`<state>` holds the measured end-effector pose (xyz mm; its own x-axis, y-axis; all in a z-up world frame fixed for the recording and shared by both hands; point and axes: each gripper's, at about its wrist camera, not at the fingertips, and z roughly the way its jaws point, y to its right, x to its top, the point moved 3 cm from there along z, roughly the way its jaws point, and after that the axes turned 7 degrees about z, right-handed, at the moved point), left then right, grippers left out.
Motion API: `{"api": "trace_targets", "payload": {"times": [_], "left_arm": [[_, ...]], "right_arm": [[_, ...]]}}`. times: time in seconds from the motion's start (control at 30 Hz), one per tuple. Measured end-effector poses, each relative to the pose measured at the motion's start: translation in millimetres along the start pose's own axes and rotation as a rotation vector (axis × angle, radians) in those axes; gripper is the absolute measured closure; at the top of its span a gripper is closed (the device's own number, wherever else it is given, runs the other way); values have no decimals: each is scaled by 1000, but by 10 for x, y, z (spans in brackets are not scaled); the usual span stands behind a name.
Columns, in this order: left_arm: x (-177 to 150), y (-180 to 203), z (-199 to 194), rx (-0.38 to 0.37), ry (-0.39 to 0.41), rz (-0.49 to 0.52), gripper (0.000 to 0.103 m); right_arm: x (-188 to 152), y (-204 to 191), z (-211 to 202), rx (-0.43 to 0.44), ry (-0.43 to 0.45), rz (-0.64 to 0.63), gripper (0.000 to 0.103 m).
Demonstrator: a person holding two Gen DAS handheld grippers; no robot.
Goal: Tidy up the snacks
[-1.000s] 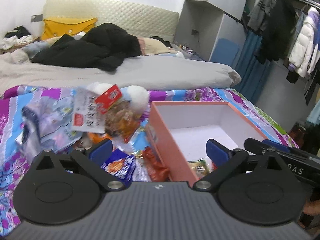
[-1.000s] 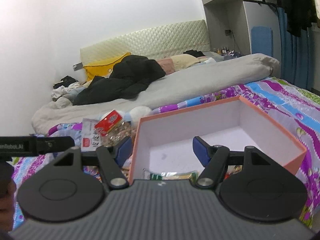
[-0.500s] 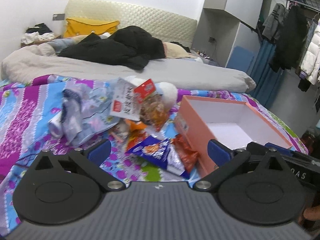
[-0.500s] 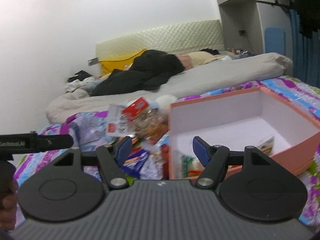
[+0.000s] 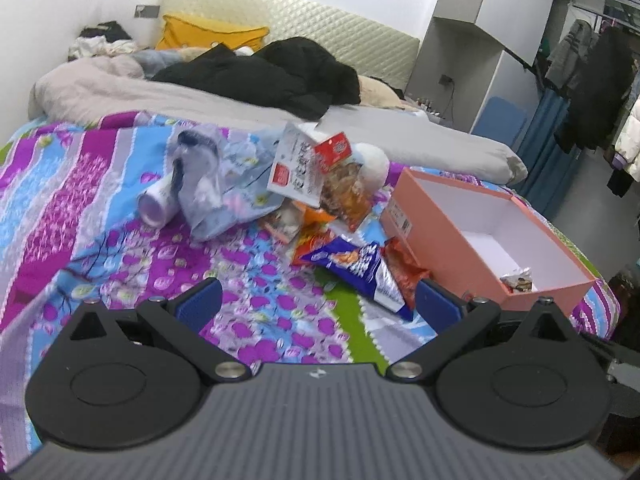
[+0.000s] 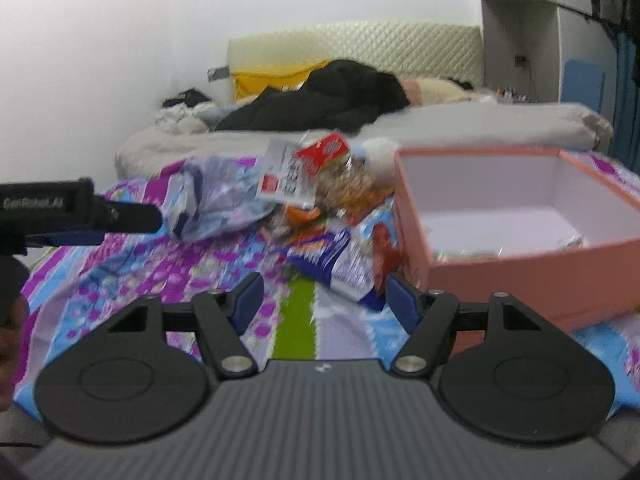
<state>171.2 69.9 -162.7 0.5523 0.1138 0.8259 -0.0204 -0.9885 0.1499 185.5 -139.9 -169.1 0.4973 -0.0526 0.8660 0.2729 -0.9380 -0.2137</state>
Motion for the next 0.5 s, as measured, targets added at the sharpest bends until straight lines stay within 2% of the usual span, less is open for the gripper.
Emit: {"api": "trace_targets", "payload": {"times": [0.13,0.37,0.5], "left_arm": [[-117,-74,29,-2,-22,-29,0],[-197,-231,219,-66,-64,-118,0],[-207,-306,411,-108,-71,-162,1]], "right_arm": [[-100,-77,5,22,-33,-21,33],[-184,-227,69,-36,-32,-135,34],[-225,-267,183,-53,-49,-154,34]]}}
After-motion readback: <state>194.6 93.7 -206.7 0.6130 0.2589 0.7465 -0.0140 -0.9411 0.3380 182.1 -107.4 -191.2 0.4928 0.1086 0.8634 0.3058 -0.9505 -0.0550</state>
